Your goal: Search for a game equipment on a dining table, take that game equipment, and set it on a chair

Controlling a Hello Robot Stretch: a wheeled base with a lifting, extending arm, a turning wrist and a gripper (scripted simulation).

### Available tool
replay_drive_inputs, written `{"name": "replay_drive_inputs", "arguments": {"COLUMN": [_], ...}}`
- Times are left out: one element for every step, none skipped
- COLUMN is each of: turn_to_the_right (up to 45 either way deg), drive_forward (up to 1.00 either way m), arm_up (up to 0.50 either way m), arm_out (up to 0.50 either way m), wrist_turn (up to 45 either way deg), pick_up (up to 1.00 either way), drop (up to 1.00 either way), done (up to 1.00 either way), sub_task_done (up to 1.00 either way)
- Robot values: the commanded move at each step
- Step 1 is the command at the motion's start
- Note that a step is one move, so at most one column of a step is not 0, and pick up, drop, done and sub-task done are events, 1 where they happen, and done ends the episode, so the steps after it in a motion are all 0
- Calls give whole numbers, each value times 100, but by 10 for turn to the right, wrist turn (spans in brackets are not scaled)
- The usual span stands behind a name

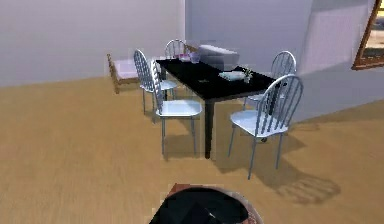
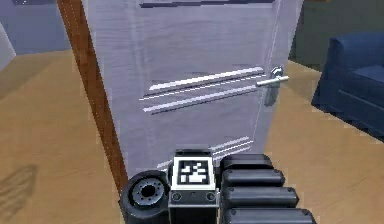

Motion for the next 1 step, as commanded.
{"name": "replay_drive_inputs", "arguments": {"turn_to_the_right": [60], "drive_forward": [0], "arm_up": [0], "arm_out": [0], "wrist_turn": [0], "pick_up": [0], "drop": [0], "done": [0], "sub_task_done": [0]}}
